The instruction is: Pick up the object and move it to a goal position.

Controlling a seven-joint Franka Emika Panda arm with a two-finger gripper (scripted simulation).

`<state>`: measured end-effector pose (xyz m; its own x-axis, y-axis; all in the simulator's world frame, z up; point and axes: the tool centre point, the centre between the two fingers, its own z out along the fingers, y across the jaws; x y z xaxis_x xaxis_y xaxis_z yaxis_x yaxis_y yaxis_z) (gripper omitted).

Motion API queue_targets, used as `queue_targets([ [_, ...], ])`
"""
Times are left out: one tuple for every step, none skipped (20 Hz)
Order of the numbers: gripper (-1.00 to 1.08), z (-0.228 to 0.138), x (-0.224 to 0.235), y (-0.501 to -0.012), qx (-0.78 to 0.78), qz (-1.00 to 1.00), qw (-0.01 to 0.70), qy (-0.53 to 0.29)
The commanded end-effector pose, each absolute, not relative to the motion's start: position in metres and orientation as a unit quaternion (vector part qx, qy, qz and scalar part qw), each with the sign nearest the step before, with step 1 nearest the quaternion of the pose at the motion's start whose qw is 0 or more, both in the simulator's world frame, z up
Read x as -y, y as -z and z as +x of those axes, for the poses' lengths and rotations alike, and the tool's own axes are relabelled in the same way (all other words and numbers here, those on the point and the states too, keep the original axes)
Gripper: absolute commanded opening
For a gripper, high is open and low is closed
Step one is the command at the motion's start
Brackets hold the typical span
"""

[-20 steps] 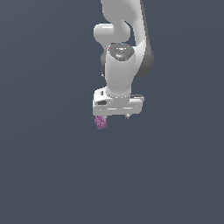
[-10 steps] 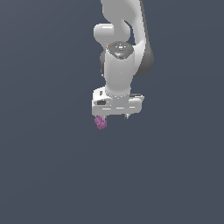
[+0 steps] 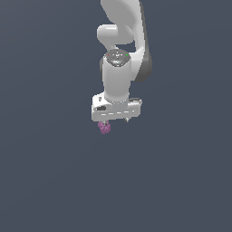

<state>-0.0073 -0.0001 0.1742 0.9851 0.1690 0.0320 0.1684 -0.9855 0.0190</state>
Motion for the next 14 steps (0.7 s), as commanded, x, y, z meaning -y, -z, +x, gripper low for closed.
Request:
queue_targets([
  [1.0, -0.013, 0.008, -0.166, -0.099, 0.995, 0.008, -0.015],
  [1.0, -0.016, 0.011, -0.162, -0.106, 0.994, 0.007, -0.014],
  [1.0, -0.019, 0.015, -0.158, -0.113, 0.994, 0.007, -0.013],
  [1.0, -0.022, 0.018, -0.154, -0.12, 0.993, 0.007, -0.012],
  [1.0, -0.026, 0.022, -0.149, -0.128, 0.992, 0.006, -0.011],
  [1.0, -0.03, 0.026, -0.145, -0.137, 0.991, 0.006, -0.01],
  [1.0, -0.034, 0.03, -0.14, -0.145, 0.989, 0.006, -0.009],
  [1.0, -0.038, 0.034, -0.136, -0.153, 0.988, 0.005, -0.008],
  [1.0, -0.042, 0.038, -0.132, -0.161, 0.987, 0.005, -0.007],
  [1.0, -0.045, 0.041, -0.128, -0.168, 0.986, 0.004, -0.006],
  [1.0, -0.049, 0.044, -0.124, -0.175, 0.985, 0.004, -0.005],
  [1.0, -0.052, 0.047, -0.121, -0.182, 0.983, 0.003, -0.005],
  [1.0, -0.055, 0.05, -0.118, -0.187, 0.982, 0.003, -0.004],
  [1.0, -0.058, 0.052, -0.115, -0.193, 0.981, 0.003, -0.003],
])
